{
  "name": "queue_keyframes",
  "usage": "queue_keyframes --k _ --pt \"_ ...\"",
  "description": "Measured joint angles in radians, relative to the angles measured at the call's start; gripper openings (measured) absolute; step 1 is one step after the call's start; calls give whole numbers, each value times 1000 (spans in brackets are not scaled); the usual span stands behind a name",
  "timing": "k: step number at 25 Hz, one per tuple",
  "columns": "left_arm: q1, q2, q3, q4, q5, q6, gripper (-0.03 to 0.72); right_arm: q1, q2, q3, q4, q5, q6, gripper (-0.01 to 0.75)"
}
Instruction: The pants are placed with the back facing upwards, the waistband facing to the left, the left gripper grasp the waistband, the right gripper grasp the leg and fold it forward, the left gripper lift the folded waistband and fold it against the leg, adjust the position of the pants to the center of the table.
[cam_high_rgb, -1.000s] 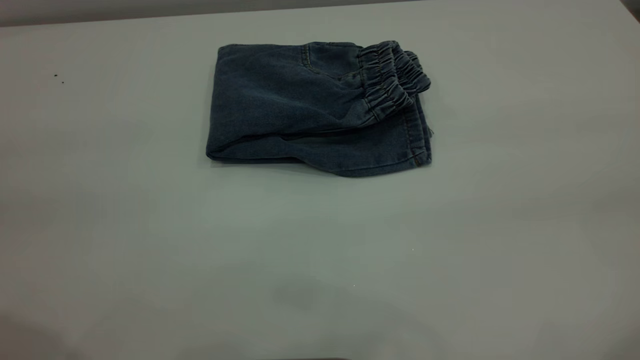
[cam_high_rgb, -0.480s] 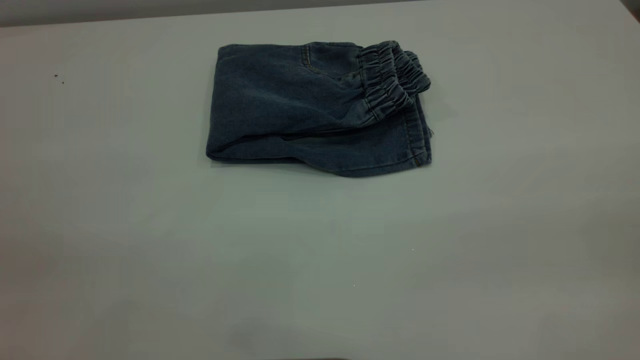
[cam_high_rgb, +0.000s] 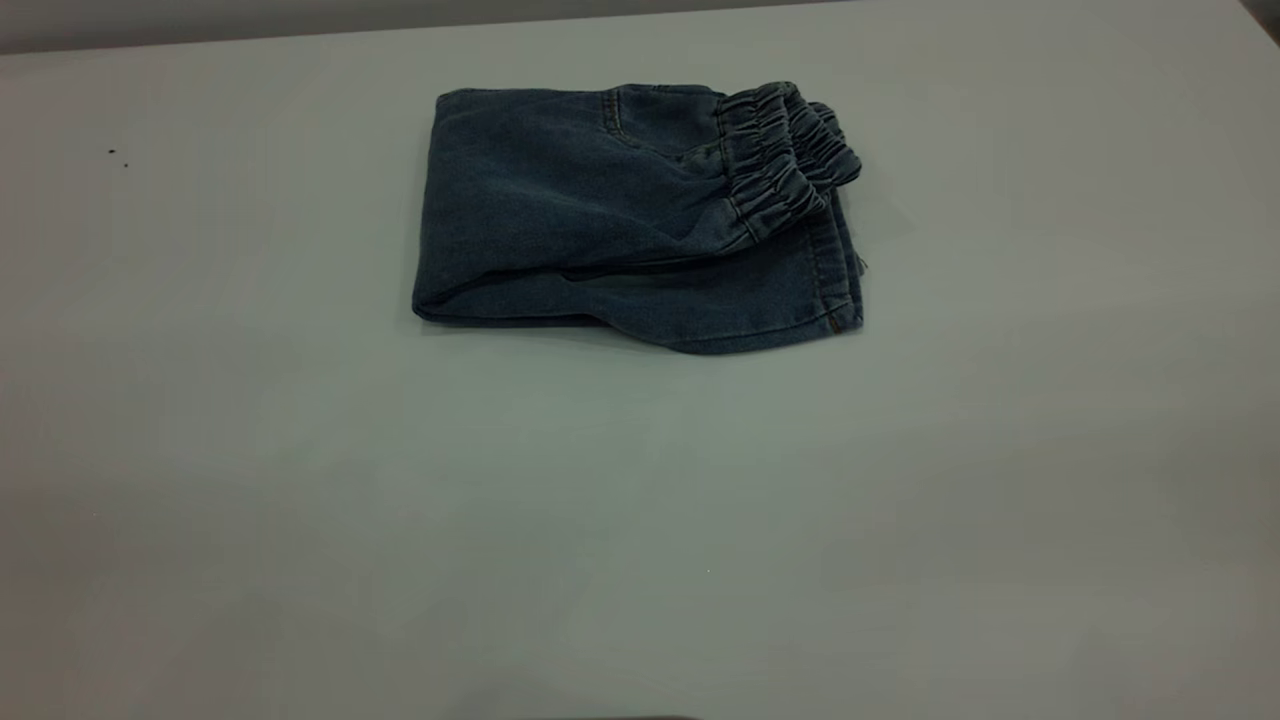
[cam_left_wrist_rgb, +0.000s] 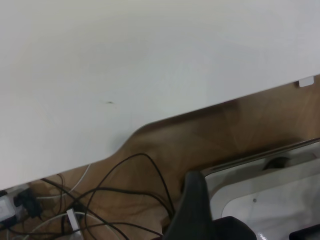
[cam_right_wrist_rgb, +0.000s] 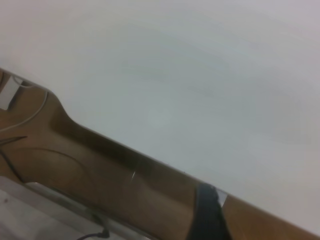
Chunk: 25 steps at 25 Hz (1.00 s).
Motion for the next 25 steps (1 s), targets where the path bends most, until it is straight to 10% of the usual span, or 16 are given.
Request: queue_keyframes --k 12,20,25 --pt "13 0 0 -1 0 0 558 -7 -9 0 1 0 0 423" --pt "259 -82 0 -4 1 0 558 -328 -148 0 13 1 0 423" --pt "329 -221 0 -4 9 0 558 -391 -306 0 16 7 0 423"
